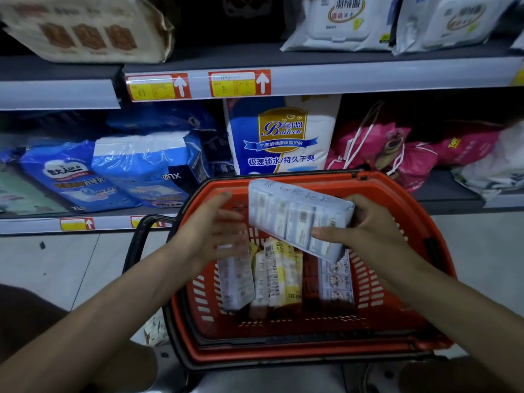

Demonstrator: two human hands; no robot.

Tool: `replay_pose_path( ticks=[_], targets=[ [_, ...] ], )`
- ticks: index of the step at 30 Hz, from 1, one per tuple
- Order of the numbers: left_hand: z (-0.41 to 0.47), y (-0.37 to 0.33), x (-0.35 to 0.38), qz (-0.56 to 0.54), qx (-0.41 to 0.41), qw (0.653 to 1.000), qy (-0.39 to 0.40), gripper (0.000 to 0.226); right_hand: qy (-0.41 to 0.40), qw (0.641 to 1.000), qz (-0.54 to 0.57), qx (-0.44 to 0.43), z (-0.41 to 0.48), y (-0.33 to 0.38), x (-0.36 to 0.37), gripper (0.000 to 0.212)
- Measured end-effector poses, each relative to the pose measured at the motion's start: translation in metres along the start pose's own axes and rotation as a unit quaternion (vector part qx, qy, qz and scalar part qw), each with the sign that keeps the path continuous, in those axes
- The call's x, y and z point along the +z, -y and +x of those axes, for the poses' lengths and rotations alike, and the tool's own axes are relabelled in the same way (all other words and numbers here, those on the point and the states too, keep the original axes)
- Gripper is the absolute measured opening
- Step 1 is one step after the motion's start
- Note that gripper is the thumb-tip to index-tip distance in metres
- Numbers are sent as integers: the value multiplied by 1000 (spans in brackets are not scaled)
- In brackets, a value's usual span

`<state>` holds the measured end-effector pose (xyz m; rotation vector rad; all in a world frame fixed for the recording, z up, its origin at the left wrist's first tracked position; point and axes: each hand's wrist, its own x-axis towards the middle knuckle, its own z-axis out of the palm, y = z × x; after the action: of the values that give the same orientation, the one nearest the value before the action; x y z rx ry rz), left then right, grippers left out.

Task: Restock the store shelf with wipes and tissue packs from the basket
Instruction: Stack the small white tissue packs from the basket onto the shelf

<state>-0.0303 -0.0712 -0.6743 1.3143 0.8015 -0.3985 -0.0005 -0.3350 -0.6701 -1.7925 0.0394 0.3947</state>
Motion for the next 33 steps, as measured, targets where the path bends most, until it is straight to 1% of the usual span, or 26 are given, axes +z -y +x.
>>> replay_pose_path(
  ticks=[1, 2, 4, 5, 7, 8, 9, 11, 12, 14, 16, 18, 20, 25, 28, 30, 33],
  targets=[
    [-1, 3, 5, -11, -23, 999, 32, 63, -35, 997, -63, -39, -1, -3, 5, 38],
    [-2, 5, 11, -20, -38, 997, 61, 65, -65, 984, -143, -82, -3, -7, 9, 39],
    [-2, 10, 22, -34, -38, 994, 98, 67, -103, 942, -278, -159, -7, -15, 18, 40],
    [-2, 12, 28, -45, -34, 993, 107, 67, -109, 926, -311, -186, -9, -17, 22, 39],
    [-2, 16, 39, -77, -28, 990, 116, 66, -99, 908, -334, -235, -14, -19, 28, 39],
    [-3, 18, 43, -94, -22, 989, 116, 65, -88, 888, -359, -275, -15, -20, 30, 41],
    [-4, 19, 46, -115, -16, 987, 114, 64, -74, 854, -402, -323, -17, -20, 33, 45],
    [-5, 23, 49, -160, -9, 981, 113, 65, -45, 773, -480, -413, -17, -25, 35, 47],
    [-4, 26, 50, -181, -11, 976, 117, 66, -29, 748, -497, -439, -16, -25, 36, 47],
    [-6, 26, 49, -204, -23, 970, 126, 62, 12, 721, -502, -478, -14, -25, 35, 45],
    [-6, 24, 46, -211, -18, 969, 128, 59, 54, 698, -501, -509, -14, -27, 34, 45],
    [-2, 21, 41, -211, 7, 970, 121, 58, 84, 683, -501, -525, -17, -29, 33, 47],
    [2, 19, 37, -216, 34, 969, 115, 58, 88, 671, -504, -537, -21, -32, 30, 48],
    [5, 17, 29, -255, 55, 957, 127, 67, 52, 637, -467, -611, -32, -27, 18, 40],
    [4, 14, 24, -269, 68, 951, 140, 74, 13, 648, -444, -619, -37, -19, 15, 44],
    [4, 10, 20, -278, 76, 946, 149, 71, -11, 655, -437, -616, -37, -16, 13, 45],
    [4, 5, 16, -286, 79, 941, 163, 64, -30, 661, -436, -610, -33, -14, 10, 38]
  ],
)
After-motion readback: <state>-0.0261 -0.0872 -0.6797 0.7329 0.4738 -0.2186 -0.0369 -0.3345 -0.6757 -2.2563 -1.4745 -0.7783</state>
